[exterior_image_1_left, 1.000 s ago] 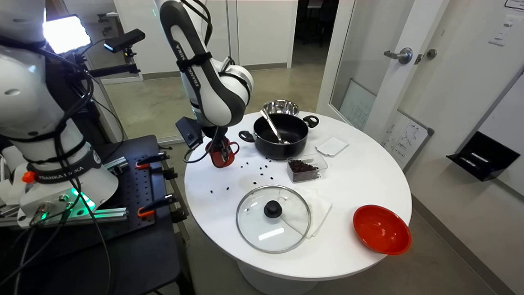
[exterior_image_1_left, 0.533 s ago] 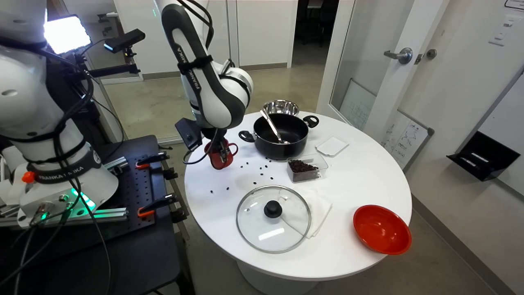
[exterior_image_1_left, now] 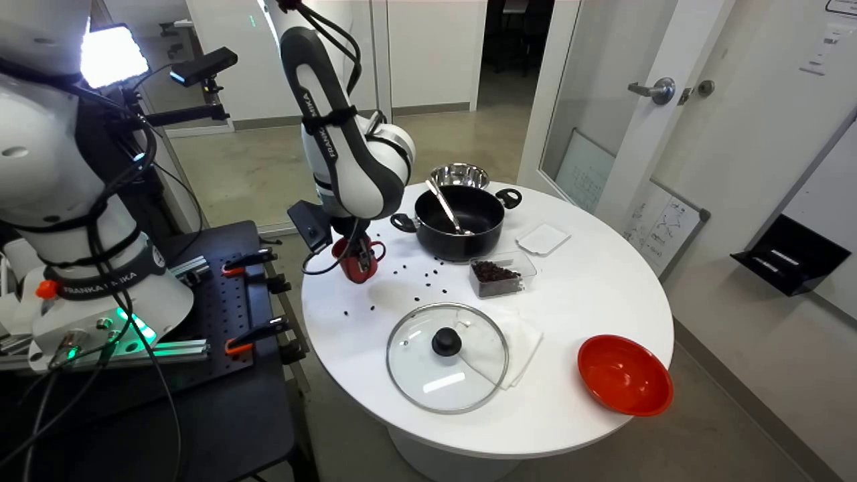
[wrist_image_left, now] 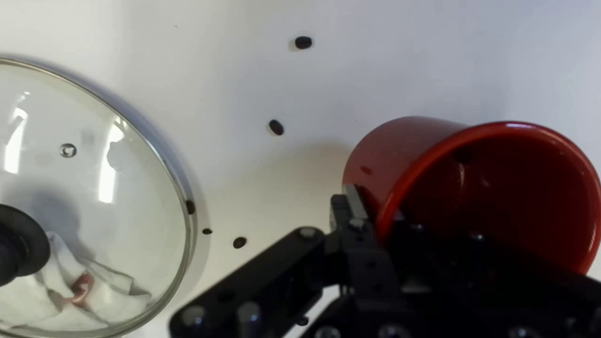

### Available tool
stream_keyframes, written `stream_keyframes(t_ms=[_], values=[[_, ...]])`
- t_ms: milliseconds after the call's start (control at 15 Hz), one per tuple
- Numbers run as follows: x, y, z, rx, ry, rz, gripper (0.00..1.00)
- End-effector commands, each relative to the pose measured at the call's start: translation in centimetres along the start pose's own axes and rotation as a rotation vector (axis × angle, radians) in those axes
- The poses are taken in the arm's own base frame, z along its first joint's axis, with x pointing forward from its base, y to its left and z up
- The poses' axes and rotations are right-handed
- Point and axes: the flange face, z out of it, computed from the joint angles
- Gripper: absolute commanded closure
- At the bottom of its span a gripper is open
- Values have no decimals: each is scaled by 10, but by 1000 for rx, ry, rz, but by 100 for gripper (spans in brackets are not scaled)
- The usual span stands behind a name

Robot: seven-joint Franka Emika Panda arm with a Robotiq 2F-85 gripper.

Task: Pour the contents in the red cup into the clear bowl

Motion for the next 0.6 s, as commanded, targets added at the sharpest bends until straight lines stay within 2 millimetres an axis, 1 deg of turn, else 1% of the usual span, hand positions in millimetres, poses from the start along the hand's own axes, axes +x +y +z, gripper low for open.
stream_keyframes(t_ms=[0,333,533], values=[[15,1,5,14,9,3,98],[20,9,19,-5,-3,7,98],[19,12,31,-8,-22,10,98]])
